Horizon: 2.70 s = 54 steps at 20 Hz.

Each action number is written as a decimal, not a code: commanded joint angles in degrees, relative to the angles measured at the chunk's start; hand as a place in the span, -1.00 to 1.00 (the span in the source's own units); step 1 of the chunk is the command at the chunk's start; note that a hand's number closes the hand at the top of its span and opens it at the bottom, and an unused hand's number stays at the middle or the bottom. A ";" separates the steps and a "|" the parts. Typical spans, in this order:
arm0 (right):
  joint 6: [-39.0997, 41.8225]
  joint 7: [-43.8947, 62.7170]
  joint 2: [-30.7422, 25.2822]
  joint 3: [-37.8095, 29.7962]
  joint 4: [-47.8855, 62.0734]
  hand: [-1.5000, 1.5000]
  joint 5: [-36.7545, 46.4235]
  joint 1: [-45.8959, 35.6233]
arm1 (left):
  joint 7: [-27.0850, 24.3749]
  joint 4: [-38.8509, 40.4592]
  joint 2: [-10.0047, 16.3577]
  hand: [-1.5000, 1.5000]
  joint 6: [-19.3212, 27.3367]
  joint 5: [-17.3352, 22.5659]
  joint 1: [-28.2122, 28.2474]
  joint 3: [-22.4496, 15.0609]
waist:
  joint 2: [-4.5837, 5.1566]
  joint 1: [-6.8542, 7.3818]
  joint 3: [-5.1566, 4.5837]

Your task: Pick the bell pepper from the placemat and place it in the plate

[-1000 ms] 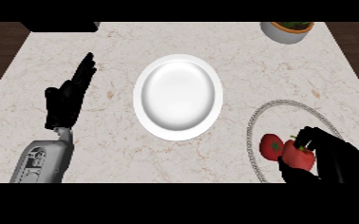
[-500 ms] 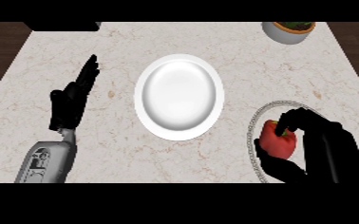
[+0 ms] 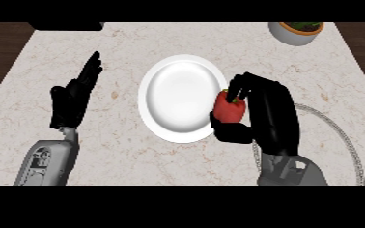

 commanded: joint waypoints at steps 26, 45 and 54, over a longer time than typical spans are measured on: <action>-42.03 -6.55 1.10 17.55 58.91 -1.00 -40.78 -27.06 | -1.05 1.55 -0.52 0.00 -1.95 0.02 -1.43 0.33 | 0.74 2.87 0.10; -46.86 -17.84 -13.90 1.38 22.36 -1.00 -50.70 2.88 | 0.25 -0.90 1.44 0.00 -2.25 1.11 0.29 3.67 | -0.24 -1.34 0.03; -32.27 -32.35 -19.09 -10.20 22.10 -1.00 -61.22 11.26 | 1.47 -0.95 -1.37 0.00 -0.60 -1.59 -1.06 1.14 | -0.06 -0.83 0.05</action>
